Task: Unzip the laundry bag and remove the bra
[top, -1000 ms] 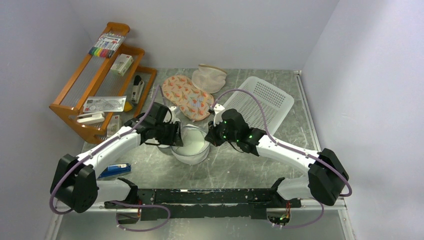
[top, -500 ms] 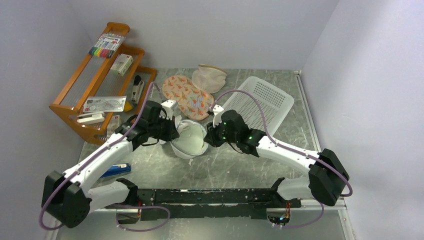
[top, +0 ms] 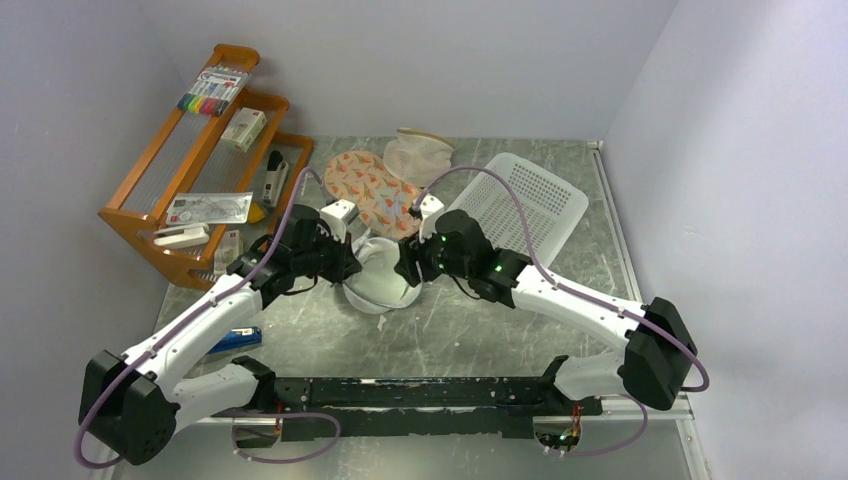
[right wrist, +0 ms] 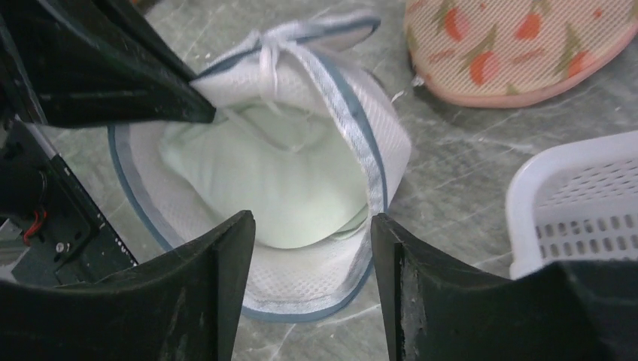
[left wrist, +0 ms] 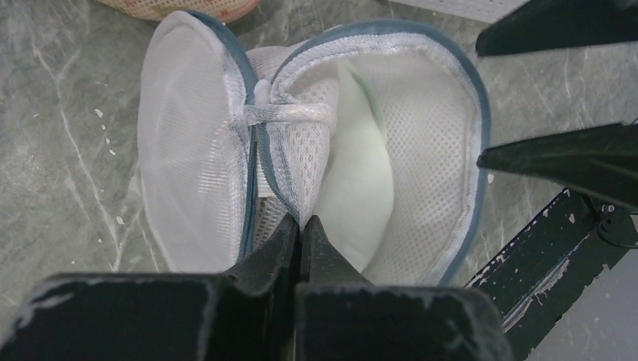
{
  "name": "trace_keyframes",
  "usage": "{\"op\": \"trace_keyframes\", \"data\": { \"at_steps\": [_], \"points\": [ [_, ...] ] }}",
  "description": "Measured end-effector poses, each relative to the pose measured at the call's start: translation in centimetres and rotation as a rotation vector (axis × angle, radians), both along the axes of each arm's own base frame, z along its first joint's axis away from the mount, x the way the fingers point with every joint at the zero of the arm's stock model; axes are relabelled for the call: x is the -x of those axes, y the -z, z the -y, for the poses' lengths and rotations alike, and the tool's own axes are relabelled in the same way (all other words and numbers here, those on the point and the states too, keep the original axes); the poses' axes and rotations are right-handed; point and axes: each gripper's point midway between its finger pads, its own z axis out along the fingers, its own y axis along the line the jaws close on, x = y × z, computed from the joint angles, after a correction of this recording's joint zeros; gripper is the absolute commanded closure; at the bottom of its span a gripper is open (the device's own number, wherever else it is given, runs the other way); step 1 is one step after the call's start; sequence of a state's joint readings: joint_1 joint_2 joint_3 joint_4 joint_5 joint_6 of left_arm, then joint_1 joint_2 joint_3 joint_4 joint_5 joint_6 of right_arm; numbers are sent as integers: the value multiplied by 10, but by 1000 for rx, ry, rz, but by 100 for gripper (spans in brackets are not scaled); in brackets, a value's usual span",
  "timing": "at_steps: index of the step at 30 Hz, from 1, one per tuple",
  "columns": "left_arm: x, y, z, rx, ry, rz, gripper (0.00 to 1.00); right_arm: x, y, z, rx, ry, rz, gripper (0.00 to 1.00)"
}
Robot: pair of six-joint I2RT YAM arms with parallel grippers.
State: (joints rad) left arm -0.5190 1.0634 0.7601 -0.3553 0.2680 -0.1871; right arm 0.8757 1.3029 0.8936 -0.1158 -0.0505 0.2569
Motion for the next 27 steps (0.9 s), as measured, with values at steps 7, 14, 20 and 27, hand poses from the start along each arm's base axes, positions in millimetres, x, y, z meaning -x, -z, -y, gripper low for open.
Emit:
{"op": "trace_keyframes", "data": {
  "at_steps": [7, 14, 20, 27],
  "points": [
    [1, 0, 2, 3, 17, -2, 93, -10, -27, -5, -24, 33, 48, 32],
    [3, 0, 3, 7, 28, -2, 93, 13, -24, -38, -68, -51, 15, 46],
    [3, -1, 4, 10, 33, -2, 93, 29, 4, -64, -68, -81, -69, 48],
    [3, -1, 4, 14, 35, 1, 93, 25, 18, -81, -66, 28, -121, 41]
  ]
}}
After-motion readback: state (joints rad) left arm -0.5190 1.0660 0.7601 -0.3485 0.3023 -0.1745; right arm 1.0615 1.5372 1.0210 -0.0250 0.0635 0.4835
